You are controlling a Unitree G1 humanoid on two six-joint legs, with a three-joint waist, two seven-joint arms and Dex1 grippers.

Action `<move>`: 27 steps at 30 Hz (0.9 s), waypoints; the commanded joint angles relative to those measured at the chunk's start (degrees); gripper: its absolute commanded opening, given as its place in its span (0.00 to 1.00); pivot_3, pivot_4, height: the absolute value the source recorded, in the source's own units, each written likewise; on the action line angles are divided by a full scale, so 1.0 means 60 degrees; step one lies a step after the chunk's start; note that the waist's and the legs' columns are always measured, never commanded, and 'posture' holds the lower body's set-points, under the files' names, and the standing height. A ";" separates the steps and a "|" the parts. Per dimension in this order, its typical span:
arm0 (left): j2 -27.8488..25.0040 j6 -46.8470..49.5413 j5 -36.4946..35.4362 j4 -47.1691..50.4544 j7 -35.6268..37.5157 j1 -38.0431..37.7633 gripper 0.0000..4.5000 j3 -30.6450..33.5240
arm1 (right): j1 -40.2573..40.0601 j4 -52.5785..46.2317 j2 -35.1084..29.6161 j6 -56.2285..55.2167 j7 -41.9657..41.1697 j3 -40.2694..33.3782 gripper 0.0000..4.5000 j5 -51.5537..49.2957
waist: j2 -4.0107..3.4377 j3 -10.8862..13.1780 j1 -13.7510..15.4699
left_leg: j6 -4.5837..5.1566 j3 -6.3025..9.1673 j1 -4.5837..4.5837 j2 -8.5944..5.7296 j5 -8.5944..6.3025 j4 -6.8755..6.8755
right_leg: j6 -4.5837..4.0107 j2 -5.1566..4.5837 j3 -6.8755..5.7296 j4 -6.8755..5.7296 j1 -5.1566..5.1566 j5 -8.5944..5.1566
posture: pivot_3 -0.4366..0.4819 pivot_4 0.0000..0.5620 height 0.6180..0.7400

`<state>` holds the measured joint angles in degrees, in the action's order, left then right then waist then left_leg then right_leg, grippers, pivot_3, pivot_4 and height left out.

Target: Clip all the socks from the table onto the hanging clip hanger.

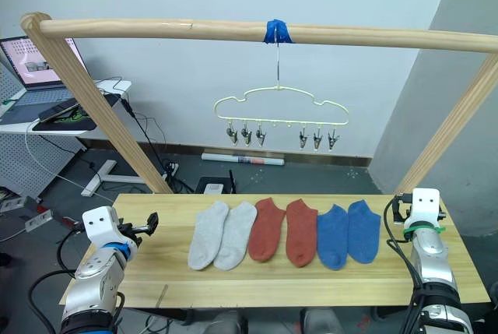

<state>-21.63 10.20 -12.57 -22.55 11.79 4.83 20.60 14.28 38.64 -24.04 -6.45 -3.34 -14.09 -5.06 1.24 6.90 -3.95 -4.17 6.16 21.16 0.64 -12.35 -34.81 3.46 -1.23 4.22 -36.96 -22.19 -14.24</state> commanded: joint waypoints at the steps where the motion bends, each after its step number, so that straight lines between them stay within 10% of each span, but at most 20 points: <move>1: -0.0163 -0.0176 0.0077 0.0314 -0.0186 -0.0013 0.99 0.0159 | 0.0136 -0.0196 -0.0187 -0.0137 0.0046 -0.0113 1.00 0.0092 | 0.0000 0.0001 0.0001 | 0.0000 0.0000 0.0000 0.0000 0.0000 0.0000 | 0.0000 0.0000 0.0000 0.0000 0.0000 0.0000 | 0.47 0.13 1.00; 17: -0.0214 -0.0979 0.0334 0.0196 -0.0470 -0.0074 0.99 0.0129 | 0.0005 -0.0367 -0.0196 -0.0066 -0.0050 -0.0122 1.00 0.0113 | -0.0001 0.0002 0.0030 | 0.0000 -0.0001 -0.0002 0.0000 0.0000 0.0000 | 0.0000 0.0000 0.0001 0.0000 0.0001 0.0000 | 0.46 0.15 1.00; 27: -0.0652 -0.0409 -0.0883 0.3328 0.1619 -0.0915 0.99 -0.0048 | -0.0908 -0.3270 -0.0711 0.1129 -0.3040 0.0451 1.00 -0.0774 | -0.0011 0.0172 0.0022 | -0.0001 -0.0001 0.0006 0.0006 -0.0001 -0.0002 | -0.0003 -0.0001 0.0004 -0.0001 -0.0007 -0.0002 | 0.44 0.24 1.00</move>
<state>-24.02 7.42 -15.33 -10.12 18.65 -1.24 20.45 8.45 25.96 -27.00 -0.94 -17.08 -11.98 -7.65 1.18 7.93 -3.82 -4.17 6.14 21.23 0.68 -12.35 -34.83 3.44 -1.24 4.25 -36.98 -22.25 -14.25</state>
